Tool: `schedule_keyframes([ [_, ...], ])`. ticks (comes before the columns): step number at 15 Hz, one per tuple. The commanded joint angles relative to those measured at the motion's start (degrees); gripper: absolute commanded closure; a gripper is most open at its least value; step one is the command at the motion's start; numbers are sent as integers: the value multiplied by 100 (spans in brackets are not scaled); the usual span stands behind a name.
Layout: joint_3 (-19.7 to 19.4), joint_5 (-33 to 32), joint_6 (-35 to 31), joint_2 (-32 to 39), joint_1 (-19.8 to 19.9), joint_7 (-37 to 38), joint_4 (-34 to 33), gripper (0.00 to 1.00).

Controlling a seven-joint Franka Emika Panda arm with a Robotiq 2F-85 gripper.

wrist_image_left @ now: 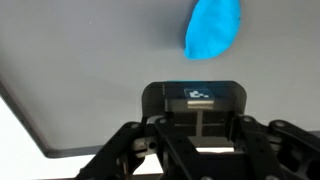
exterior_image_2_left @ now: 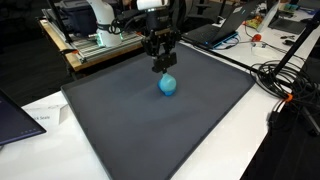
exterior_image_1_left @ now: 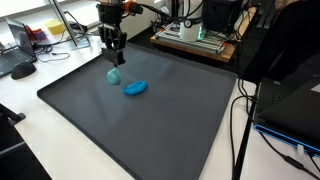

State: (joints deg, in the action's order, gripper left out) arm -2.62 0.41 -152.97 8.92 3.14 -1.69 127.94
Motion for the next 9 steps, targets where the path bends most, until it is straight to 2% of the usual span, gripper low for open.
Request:
schedule_keyframes([
  [1, -119, -521, -65, -420, -155, 703, 376, 78],
  [6, -89, -1061, -98, -565, -283, 1568, 554, 78],
  [9, -96, -1793, 54, -608, -424, 2386, 524, 78],
])
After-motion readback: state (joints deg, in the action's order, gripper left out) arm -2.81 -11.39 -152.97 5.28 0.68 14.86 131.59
